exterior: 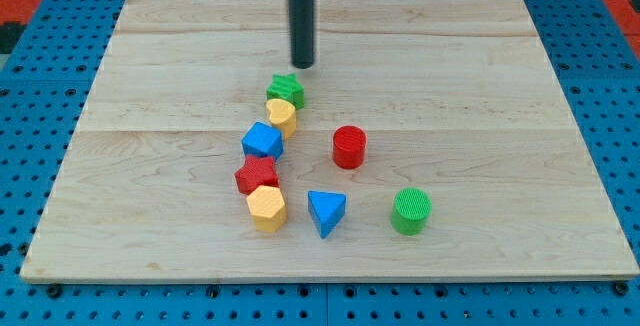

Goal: Slide the green star top of the red circle

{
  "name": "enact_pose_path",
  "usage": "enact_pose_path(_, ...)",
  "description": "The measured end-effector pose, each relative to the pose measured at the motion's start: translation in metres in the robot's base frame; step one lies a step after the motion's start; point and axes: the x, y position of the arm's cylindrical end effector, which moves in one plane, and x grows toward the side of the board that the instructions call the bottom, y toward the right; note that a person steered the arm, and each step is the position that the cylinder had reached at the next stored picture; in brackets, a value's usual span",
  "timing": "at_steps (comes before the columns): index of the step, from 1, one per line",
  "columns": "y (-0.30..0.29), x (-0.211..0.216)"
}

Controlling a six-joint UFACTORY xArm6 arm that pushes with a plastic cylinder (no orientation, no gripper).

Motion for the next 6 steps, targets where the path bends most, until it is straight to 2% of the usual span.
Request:
enact_pose_path(1, -0.046, 0.023)
enact_pose_path(4, 0.017, 0.077)
enact_pose_path(6, 0.053, 0.067)
